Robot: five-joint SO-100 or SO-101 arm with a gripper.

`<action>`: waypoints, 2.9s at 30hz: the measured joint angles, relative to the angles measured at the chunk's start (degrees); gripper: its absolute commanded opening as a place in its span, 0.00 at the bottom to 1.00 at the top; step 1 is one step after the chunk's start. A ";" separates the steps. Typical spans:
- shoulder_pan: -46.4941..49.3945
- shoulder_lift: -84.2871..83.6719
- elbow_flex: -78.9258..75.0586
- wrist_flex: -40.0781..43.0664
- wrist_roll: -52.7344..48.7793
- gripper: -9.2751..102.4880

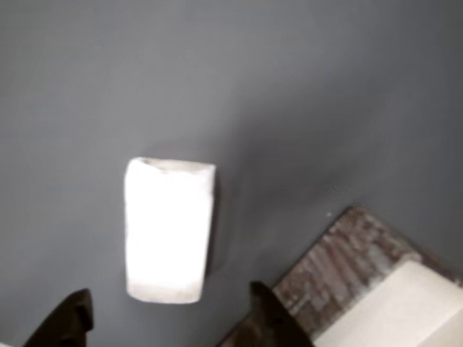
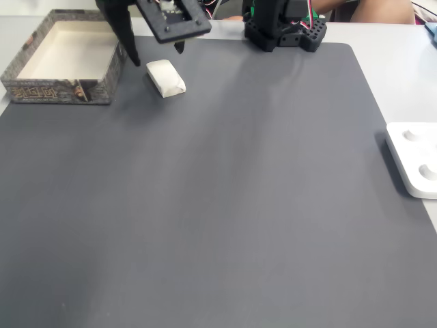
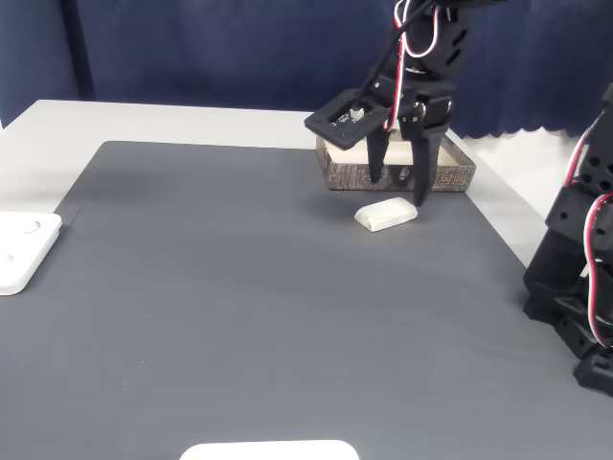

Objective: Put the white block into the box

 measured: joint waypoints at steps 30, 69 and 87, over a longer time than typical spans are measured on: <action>-2.37 -4.31 -0.26 -1.85 -1.14 0.35; -3.78 -7.82 -0.44 1.67 -8.79 0.07; -2.29 7.56 -2.81 14.50 -11.16 0.07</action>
